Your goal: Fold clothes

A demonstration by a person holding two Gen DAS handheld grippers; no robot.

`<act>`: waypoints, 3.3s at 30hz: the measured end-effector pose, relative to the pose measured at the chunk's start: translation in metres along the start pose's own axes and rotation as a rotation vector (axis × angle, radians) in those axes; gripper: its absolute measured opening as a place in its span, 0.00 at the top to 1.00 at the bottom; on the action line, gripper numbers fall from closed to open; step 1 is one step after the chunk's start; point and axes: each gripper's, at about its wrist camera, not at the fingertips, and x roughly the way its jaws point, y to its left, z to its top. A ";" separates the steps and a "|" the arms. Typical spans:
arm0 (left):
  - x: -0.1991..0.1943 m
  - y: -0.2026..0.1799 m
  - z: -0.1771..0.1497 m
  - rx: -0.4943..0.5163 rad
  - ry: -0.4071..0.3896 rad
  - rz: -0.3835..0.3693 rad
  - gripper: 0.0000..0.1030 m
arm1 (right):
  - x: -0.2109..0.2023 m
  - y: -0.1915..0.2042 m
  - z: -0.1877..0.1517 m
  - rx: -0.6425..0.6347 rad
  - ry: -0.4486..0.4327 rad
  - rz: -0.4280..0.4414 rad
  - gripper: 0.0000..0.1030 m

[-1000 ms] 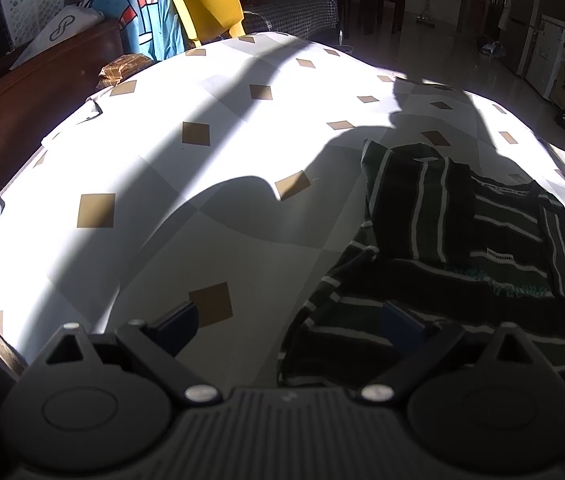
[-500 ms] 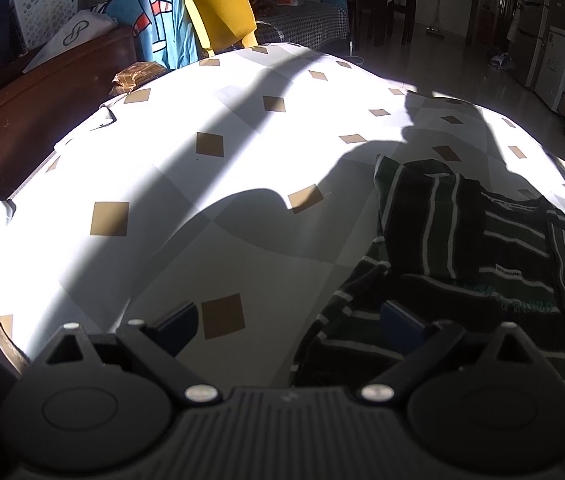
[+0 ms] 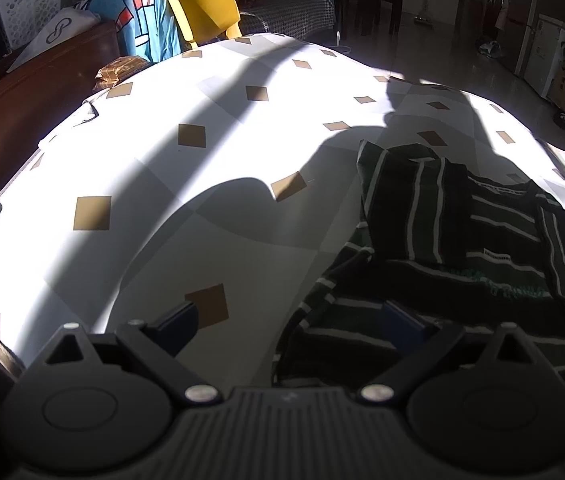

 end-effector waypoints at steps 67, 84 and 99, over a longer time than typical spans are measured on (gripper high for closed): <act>0.060 -0.086 -0.024 0.228 0.161 -0.040 0.00 | -0.040 -0.146 -0.087 0.900 0.078 -0.409 0.65; 0.080 -0.106 -0.019 0.190 0.094 -0.080 0.00 | -0.026 -0.165 -0.086 0.949 0.049 -0.529 0.58; 0.091 -0.119 -0.015 0.197 0.046 -0.097 0.00 | -0.049 -0.144 -0.082 0.916 0.027 -0.505 0.57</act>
